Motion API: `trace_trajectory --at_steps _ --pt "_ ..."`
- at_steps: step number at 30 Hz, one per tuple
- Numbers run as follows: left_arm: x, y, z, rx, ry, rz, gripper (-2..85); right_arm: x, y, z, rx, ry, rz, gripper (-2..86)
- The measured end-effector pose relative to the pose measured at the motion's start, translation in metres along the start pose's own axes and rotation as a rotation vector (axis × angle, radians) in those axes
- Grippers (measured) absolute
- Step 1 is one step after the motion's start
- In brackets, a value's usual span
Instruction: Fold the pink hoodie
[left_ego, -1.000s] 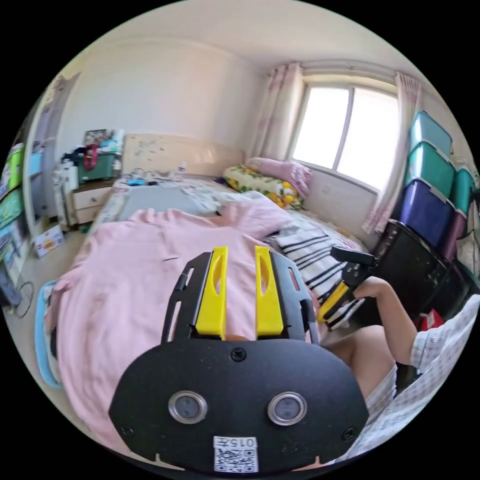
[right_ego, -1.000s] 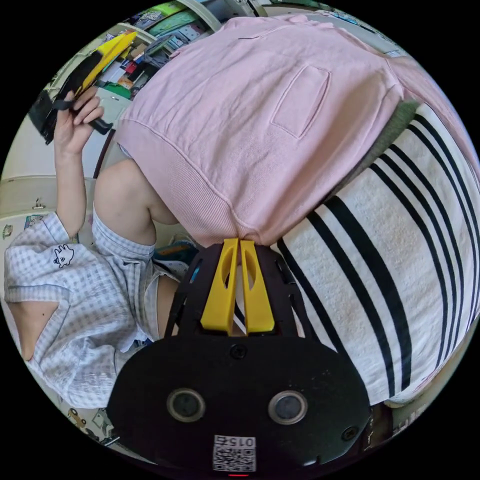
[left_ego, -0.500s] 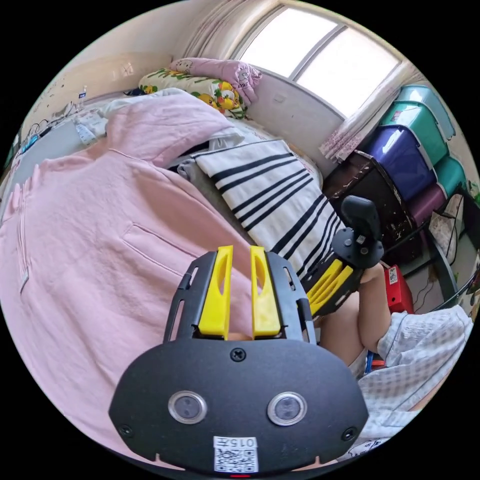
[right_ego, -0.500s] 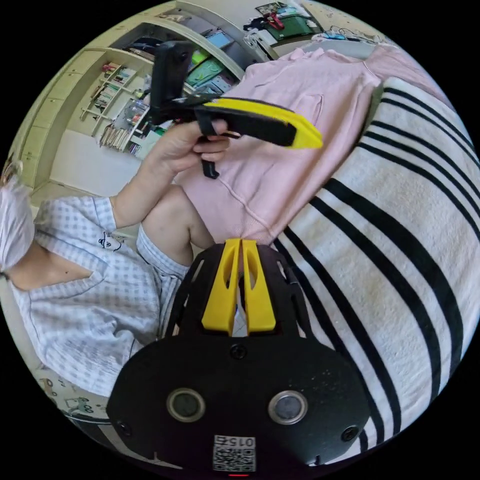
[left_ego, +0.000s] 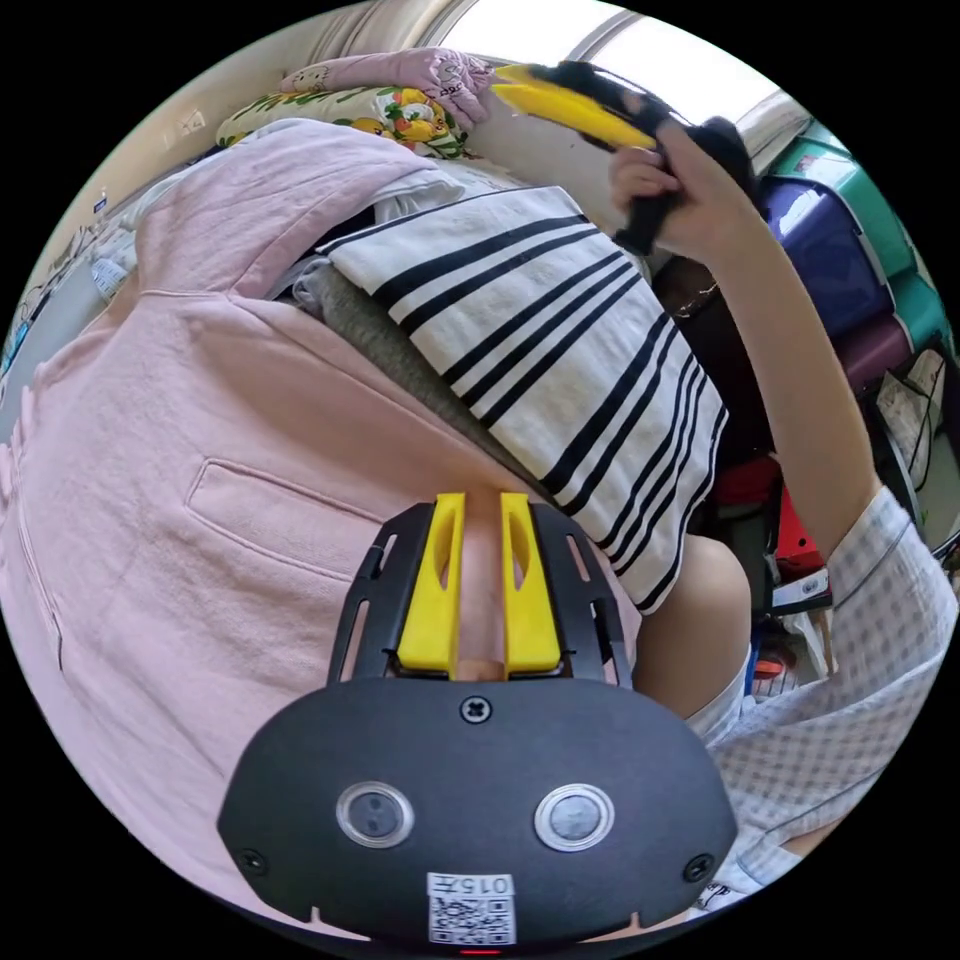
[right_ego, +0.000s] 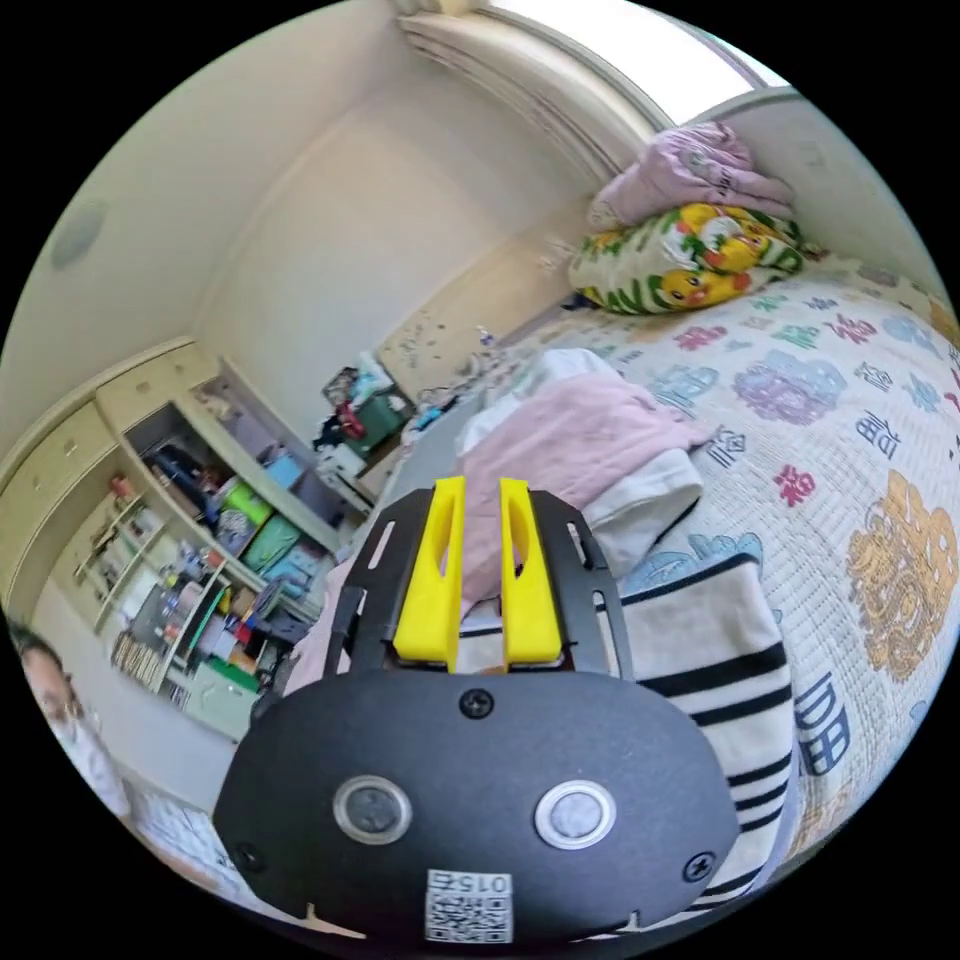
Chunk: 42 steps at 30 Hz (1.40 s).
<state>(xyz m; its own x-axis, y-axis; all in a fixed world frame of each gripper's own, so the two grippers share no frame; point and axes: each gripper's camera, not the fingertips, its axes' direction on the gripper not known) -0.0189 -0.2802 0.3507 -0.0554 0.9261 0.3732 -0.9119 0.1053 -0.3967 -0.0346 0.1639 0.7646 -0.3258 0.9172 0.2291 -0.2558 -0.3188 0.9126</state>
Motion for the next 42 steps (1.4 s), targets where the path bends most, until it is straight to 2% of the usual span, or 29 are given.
trace_trajectory --at_steps 3,6,14,16,19,21,22,24,27,28,29,33,34,36,39,42 --pt "0.009 -0.008 -0.001 -0.014 -0.041 0.035 6.0 0.036 -0.009 0.043 -0.091 0.168 0.156 9.0" --pt "0.020 -0.013 -0.001 -0.029 -0.094 0.082 5.9 0.054 -0.005 0.053 -0.038 0.140 0.233 8.8" --pt "0.025 -0.019 -0.009 -0.033 -0.094 0.094 5.8 0.028 -0.010 0.040 0.064 0.200 0.214 2.9" --pt "0.024 -0.018 -0.012 -0.028 -0.077 0.084 5.8 -0.006 -0.015 0.033 0.101 0.236 0.132 1.7" --pt "0.022 -0.016 -0.017 -0.024 -0.057 0.065 5.8 -0.104 -0.022 0.030 0.166 0.322 -0.149 0.2" --pt "0.023 -0.014 -0.023 -0.027 -0.056 0.053 5.8 -0.205 0.000 0.032 0.155 0.230 -0.495 -0.5" --pt "0.025 -0.014 -0.024 -0.029 -0.061 0.056 5.8 -0.229 0.013 0.032 0.141 0.181 -0.589 -0.5" --pt "0.030 -0.009 -0.027 -0.037 -0.086 0.074 5.8 -0.306 0.081 0.036 -0.012 -0.028 -0.940 -0.7" --pt "0.034 0.005 -0.034 -0.029 -0.092 0.078 5.8 -0.333 0.142 0.059 -0.300 -0.094 -1.047 -0.8" --pt "0.037 0.011 -0.033 -0.024 -0.106 0.104 5.8 -0.329 0.142 0.060 -0.299 -0.074 -1.007 -0.9" --pt "0.041 0.017 -0.031 -0.037 -0.133 0.125 5.7 -0.312 0.129 0.054 -0.268 -0.106 -0.876 -0.9" --pt "0.043 0.034 -0.044 -0.034 -0.098 0.137 5.2 -0.237 0.081 0.035 -0.278 -0.450 -0.571 -0.6" --pt "0.040 0.037 -0.046 -0.028 -0.080 0.127 5.0 -0.230 0.081 0.032 -0.254 -0.447 -0.545 -0.6" --pt "0.033 0.045 -0.055 -0.040 -0.020 0.106 3.9 -0.216 0.096 0.024 -0.174 -0.313 -0.520 -0.5" --pt "0.027 0.063 -0.075 -0.002 -0.001 0.093 2.7 -0.213 0.119 0.039 -0.175 -0.159 -0.536 -0.4" --pt "0.015 0.094 -0.102 0.030 -0.076 0.058 3.3 -0.204 0.133 0.061 -0.200 -0.174 -0.516 -0.3"
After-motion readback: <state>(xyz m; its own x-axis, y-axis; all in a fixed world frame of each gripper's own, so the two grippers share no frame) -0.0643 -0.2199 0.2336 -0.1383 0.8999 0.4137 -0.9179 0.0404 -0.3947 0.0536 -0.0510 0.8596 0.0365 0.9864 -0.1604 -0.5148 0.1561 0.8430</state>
